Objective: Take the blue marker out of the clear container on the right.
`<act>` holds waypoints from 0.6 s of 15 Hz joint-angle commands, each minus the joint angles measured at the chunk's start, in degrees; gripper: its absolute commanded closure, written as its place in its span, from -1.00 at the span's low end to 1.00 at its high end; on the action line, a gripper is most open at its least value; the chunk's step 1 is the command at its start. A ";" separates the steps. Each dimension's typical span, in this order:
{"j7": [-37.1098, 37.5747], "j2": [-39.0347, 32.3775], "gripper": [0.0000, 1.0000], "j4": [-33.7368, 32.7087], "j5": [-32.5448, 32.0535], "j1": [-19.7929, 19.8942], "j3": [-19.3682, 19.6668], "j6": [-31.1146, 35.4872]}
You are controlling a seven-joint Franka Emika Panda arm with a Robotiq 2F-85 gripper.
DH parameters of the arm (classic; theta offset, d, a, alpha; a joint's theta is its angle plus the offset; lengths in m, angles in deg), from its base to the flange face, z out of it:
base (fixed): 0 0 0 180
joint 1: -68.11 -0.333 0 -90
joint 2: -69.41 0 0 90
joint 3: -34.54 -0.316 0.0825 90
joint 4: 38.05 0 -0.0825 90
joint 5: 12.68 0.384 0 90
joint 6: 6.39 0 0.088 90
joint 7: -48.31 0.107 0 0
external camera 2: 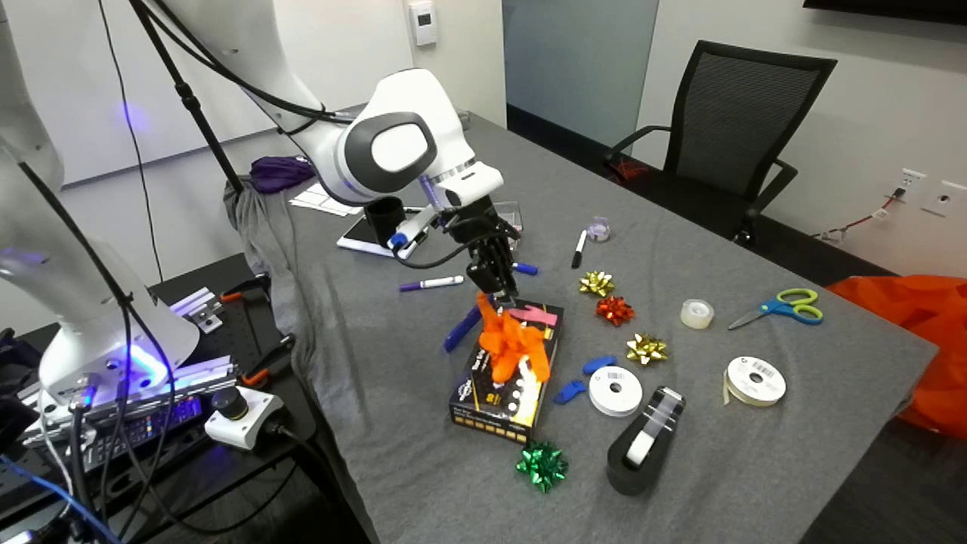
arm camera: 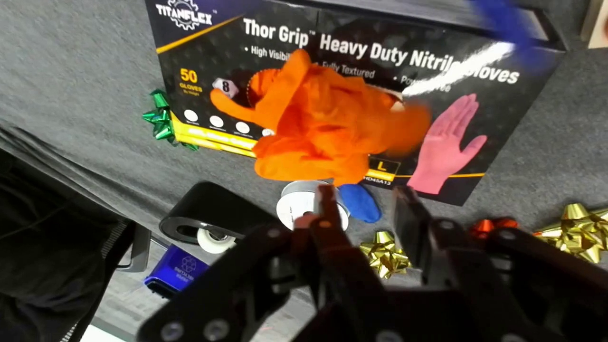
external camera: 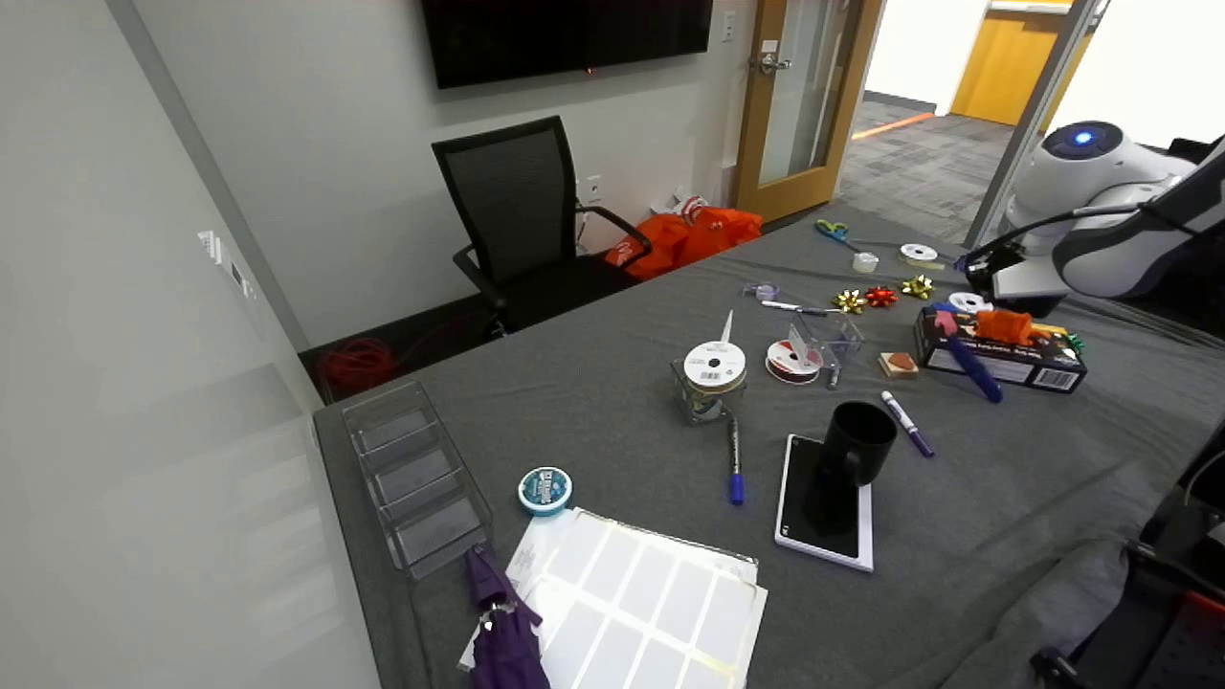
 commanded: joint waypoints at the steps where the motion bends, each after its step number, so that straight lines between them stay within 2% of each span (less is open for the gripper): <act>1: -2.40 -3.02 -0.32 -0.44 -0.31 -0.81 2.87 6.52; 2: -2.93 -3.65 -0.48 -0.49 0.27 -1.27 3.63 7.84; 3: -1.39 -3.91 -0.60 -0.64 -1.75 0.07 2.59 8.48; 6: -2.22 -4.29 -0.98 -0.33 -0.64 0.49 1.89 9.37; 9: -4.16 -2.39 -1.00 0.92 1.85 1.60 -1.05 5.43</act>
